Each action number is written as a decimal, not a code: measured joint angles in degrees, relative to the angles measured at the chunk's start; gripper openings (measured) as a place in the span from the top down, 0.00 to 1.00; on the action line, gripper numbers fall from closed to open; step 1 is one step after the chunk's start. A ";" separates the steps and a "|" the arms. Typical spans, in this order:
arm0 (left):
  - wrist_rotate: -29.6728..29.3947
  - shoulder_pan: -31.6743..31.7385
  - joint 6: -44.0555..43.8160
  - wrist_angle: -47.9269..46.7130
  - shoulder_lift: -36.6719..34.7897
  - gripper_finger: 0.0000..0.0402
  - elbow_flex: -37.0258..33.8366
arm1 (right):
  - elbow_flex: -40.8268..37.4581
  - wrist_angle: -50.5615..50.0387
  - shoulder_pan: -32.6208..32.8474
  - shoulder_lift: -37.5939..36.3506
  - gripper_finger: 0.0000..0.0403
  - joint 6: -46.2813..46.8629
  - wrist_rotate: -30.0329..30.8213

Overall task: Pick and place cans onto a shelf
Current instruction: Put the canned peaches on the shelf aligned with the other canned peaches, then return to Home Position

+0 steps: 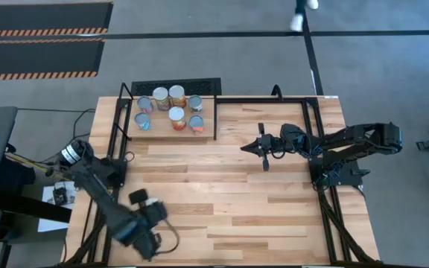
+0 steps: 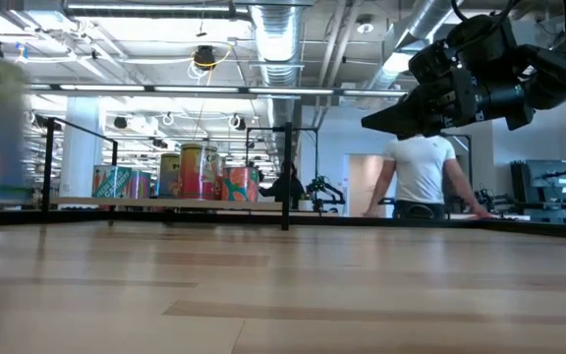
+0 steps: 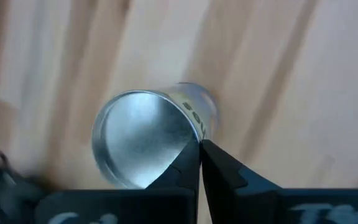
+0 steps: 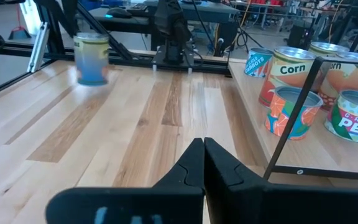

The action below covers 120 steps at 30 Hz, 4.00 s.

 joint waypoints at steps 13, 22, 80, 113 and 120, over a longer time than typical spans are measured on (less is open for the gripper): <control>-6.88 23.70 38.38 -1.85 0.00 1.00 3.42 | 0.00 -1.43 0.00 0.00 0.96 1.07 0.00; -6.83 36.81 42.67 -5.39 -6.32 1.00 2.65 | 0.02 -2.12 0.04 0.00 0.96 1.07 0.00; -2.11 79.17 63.19 20.29 -18.69 0.91 -16.26 | 0.02 -2.79 0.00 0.00 0.96 1.02 0.00; 5.70 58.73 71.39 76.10 -46.35 1.00 -44.23 | 0.02 -1.38 0.09 0.00 0.96 1.01 3.19; 10.23 55.03 72.44 93.89 -47.60 1.00 -54.36 | 0.02 -1.25 0.48 -0.06 0.96 1.09 4.91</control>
